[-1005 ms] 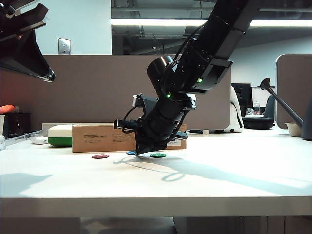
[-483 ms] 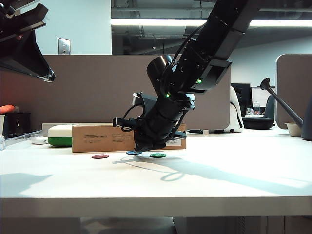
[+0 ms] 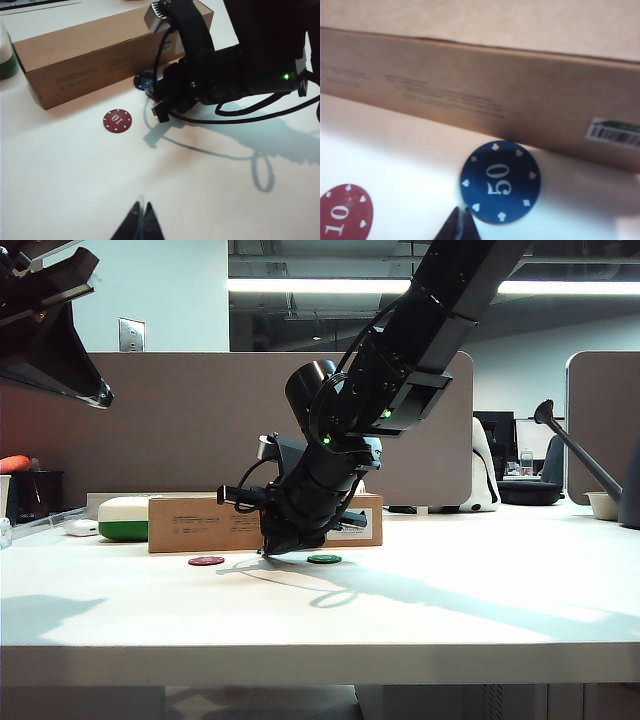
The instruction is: Push the chip with the highest value in the row forward next to the rectangular box.
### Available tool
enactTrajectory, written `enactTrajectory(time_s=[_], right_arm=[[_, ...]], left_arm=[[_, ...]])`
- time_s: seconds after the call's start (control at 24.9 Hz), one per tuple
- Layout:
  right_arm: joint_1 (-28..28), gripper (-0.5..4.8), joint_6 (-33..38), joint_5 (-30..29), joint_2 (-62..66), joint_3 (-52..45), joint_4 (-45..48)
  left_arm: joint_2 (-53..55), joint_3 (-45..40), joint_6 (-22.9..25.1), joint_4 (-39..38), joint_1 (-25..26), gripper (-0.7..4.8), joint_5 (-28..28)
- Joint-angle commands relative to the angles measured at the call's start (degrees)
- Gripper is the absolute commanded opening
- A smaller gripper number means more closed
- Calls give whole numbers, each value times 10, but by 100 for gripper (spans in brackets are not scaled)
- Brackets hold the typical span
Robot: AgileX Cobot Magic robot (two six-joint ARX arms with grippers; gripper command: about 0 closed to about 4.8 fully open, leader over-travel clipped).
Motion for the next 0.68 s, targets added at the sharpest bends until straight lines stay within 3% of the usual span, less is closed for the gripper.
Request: enactTrajectory(time_s=[0.04, 0.28, 0.4, 0.56, 0.68], right_arm=[[-2, -9, 2, 8, 2, -1, -8], [1, -9, 21, -45, -23, -1, -35], [9, -9, 20, -24, -60, -1, -72], [22, -9, 12, 50, -105, -1, -132], [23, -9, -2, 58, -154, -2, -194]], left_arm=[[-2, 2, 1, 5, 0, -5, 2], [-2, 2, 1, 6, 0, -5, 2], [-2, 2, 1, 6, 0, -5, 2], [-2, 2, 1, 6, 0, -5, 2], [-2, 2, 1, 5, 0, -5, 2]])
